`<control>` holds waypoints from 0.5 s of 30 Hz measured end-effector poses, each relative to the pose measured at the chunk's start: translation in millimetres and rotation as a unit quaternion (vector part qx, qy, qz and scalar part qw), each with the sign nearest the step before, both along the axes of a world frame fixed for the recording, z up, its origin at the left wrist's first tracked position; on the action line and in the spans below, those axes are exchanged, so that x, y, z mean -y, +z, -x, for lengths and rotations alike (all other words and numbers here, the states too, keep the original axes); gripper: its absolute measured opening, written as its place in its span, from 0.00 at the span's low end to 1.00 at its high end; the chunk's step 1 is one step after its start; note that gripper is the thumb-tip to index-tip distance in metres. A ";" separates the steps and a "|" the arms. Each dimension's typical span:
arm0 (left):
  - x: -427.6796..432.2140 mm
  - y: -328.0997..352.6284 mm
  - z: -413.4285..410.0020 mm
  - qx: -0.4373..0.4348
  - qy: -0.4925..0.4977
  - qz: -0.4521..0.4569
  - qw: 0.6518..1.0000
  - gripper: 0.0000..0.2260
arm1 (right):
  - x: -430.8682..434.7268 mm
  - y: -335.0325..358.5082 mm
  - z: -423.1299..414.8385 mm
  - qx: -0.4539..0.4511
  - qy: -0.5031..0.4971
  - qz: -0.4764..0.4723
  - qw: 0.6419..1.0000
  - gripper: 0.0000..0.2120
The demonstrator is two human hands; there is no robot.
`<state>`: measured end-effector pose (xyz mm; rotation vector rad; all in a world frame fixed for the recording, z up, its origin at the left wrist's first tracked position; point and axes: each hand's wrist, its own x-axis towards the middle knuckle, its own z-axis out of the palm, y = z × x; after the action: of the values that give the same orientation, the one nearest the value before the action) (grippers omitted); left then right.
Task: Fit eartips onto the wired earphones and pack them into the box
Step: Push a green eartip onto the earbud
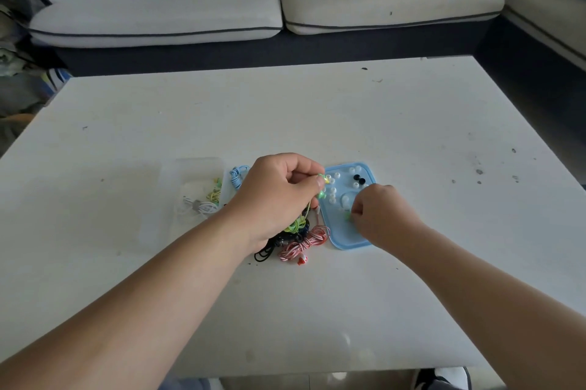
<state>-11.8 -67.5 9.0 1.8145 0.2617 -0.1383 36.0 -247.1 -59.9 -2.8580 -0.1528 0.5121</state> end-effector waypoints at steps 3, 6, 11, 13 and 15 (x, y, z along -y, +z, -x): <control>-2.4 1.3 0.7 0.002 0.001 0.003 1.000 0.04 | -1.2 0.8 2.0 0.003 0.010 0.005 1.000 0.11; -4.0 2.5 0.9 0.004 0.001 0.007 1.000 0.04 | -0.3 1.7 3.9 -0.002 0.011 0.008 1.000 0.11; -4.6 5.3 1.7 -0.001 0.005 0.015 1.000 0.04 | 4.1 17.3 4.5 0.038 -0.018 -0.075 0.996 0.09; -4.9 5.2 0.6 -0.002 0.010 0.020 1.000 0.05 | 3.2 33.6 6.6 0.029 -0.082 -0.232 0.969 0.07; -5.1 4.0 -0.6 0.003 0.017 0.021 1.000 0.06 | 0.4 50.8 11.5 -0.051 -0.153 -0.418 0.894 0.05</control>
<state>-11.2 -62.4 13.0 1.7672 0.2830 -0.1131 24.5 -247.5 -9.1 -1.9559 0.0839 0.3955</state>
